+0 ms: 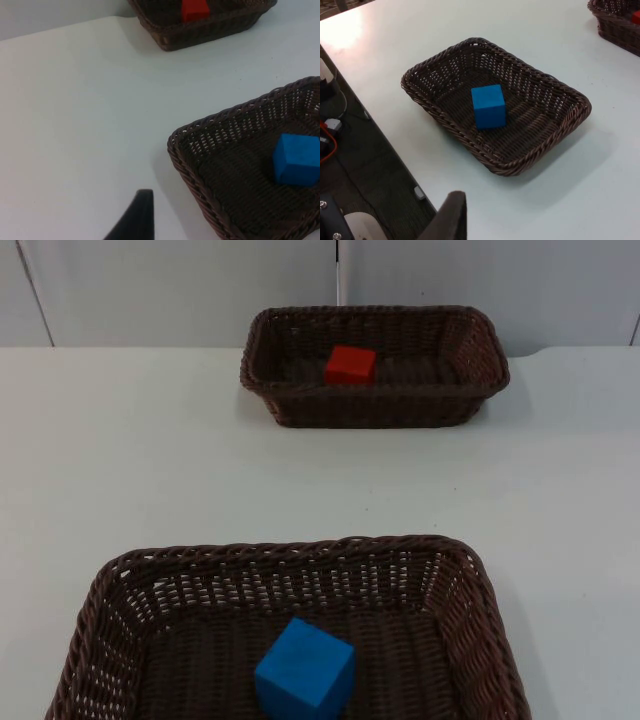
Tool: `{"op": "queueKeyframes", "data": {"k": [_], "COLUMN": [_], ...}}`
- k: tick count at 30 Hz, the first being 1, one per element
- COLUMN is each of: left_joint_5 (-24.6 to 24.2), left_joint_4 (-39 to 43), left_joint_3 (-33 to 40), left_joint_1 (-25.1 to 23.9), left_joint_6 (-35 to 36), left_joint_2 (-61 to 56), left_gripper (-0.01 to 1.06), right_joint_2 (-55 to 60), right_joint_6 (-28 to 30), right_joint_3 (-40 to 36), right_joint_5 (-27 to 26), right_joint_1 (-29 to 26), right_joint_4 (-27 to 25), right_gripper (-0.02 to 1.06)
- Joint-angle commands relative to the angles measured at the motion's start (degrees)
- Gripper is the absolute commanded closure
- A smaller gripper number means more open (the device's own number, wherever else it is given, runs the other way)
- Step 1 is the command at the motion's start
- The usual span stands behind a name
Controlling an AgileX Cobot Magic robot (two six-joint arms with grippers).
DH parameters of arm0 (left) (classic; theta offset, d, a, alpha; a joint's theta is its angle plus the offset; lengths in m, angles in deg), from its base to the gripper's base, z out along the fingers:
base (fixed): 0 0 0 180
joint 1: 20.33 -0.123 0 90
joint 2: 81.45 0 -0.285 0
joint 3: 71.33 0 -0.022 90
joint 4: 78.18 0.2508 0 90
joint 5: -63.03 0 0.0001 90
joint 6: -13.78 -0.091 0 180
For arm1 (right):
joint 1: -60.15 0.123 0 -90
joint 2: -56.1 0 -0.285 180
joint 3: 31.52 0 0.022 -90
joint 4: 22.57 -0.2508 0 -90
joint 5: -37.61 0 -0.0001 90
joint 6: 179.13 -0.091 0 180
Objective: Pick up one cube with the left hand and place it into the upper basket. Pick up one cube with the right hand and place it into the lower basket.
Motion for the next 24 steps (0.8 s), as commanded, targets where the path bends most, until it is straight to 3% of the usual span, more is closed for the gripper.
{"op": "queueKeyframes", "data": {"k": [1, 24], "left_joint_5": [-0.11, -0.11], "left_joint_4": [0.25, -0.01], "left_joint_3": [0.31, 0.31], "left_joint_1": [0.15, 0.15], "left_joint_6": [0.41, 0.41], "left_joint_2": [-0.22, -0.22], "left_gripper": [0.0, 0.0], "right_joint_2": [-0.23, -0.23], "right_joint_6": [0.37, 0.12], "right_joint_3": [-0.3, -0.3], "right_joint_5": [-0.08, -0.08], "right_joint_1": [0.25, 0.25], "right_joint_4": [-0.13, -0.22], "right_gripper": [-0.01, -0.01]}}
